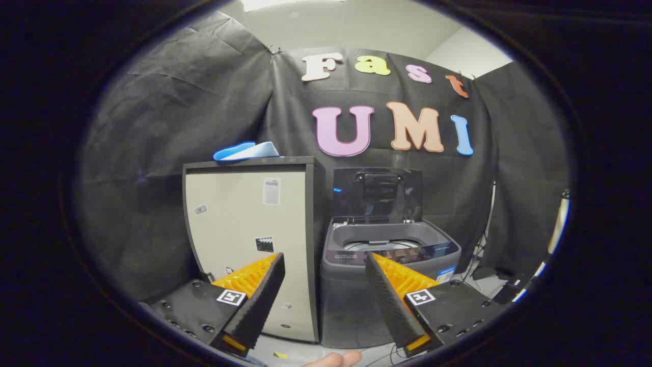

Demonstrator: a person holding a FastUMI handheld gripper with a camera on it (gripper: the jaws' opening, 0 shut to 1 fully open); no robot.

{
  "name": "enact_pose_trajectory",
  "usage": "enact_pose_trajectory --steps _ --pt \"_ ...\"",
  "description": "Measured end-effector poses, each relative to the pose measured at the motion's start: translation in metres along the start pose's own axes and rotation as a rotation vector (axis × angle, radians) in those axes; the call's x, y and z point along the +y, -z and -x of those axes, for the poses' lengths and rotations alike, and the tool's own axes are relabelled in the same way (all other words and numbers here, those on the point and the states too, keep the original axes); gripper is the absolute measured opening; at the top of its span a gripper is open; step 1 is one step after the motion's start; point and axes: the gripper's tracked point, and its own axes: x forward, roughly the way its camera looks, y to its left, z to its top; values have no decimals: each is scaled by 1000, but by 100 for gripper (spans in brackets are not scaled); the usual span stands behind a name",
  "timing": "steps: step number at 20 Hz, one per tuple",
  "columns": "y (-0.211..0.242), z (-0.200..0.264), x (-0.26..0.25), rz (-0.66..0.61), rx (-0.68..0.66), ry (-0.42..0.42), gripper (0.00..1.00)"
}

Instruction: Put the clothes into the washing machine and then close the washing machine lid.

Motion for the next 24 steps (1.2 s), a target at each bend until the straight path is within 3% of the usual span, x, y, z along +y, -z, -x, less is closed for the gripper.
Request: enact_pose_trajectory --steps 16,24 --pt "-11 -13 -21 -25 23 78 98" --pt "-91 -60 55 13 3 -8 98"
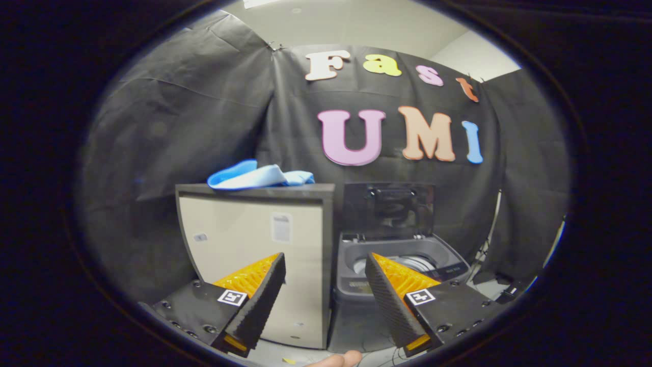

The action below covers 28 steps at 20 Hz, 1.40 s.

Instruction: Put the clothes into the washing machine and then close the washing machine lid.

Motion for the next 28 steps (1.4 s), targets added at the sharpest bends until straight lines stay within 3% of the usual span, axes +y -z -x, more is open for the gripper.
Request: enact_pose_trajectory --steps 8,11,19,22,28 --pt "-105 -51 74 52 -81 -112 99" --pt "-130 -72 72 125 -44 -67 98" --pt "-201 -156 103 -56 -62 -103 97" --pt "-196 -192 115 -98 -1 -107 97" --pt "-129 -250 144 -108 306 -100 97"
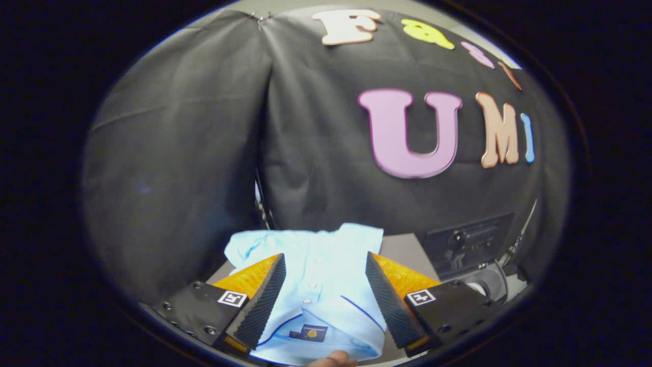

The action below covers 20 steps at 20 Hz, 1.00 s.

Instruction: Put the clothes into the washing machine and then close the washing machine lid.

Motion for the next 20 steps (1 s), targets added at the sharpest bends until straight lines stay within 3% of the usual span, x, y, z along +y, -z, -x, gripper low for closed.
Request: enact_pose_trajectory --steps 2,6,10,16,20 --pt "1 -21 13 -19 27 -11 98" --pt "20 -52 3 -14 179 90 100" --pt "48 -74 2 8 278 52 98" --pt "45 -74 3 49 254 84 99" --pt "42 -70 1 124 241 80 92"
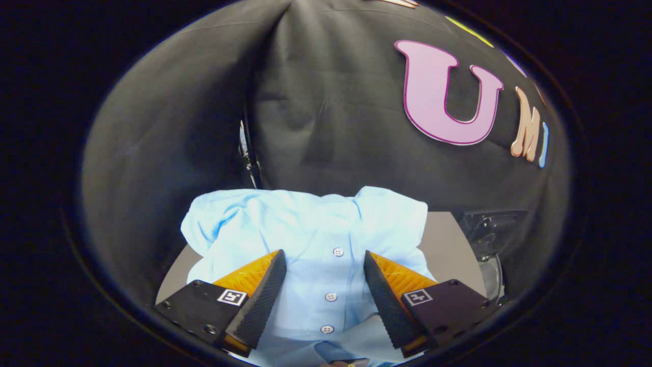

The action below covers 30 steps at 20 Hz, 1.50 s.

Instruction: Put the clothes into the washing machine and then close the washing machine lid.

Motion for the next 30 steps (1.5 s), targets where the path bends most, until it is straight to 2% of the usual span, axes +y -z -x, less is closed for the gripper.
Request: enact_pose_trajectory --steps 6,9,14,19,23,28,30 --pt "7 3 3 -50 26 -40 80" --pt "11 8 2 -30 34 -52 76" --pt "19 23 -5 48 21 -32 12" --pt "32 47 -22 53 42 29 12" --pt "39 63 -45 31 -1 69 12" --pt "42 75 -63 -24 -69 37 12" --pt "47 85 -78 -39 -84 51 12"
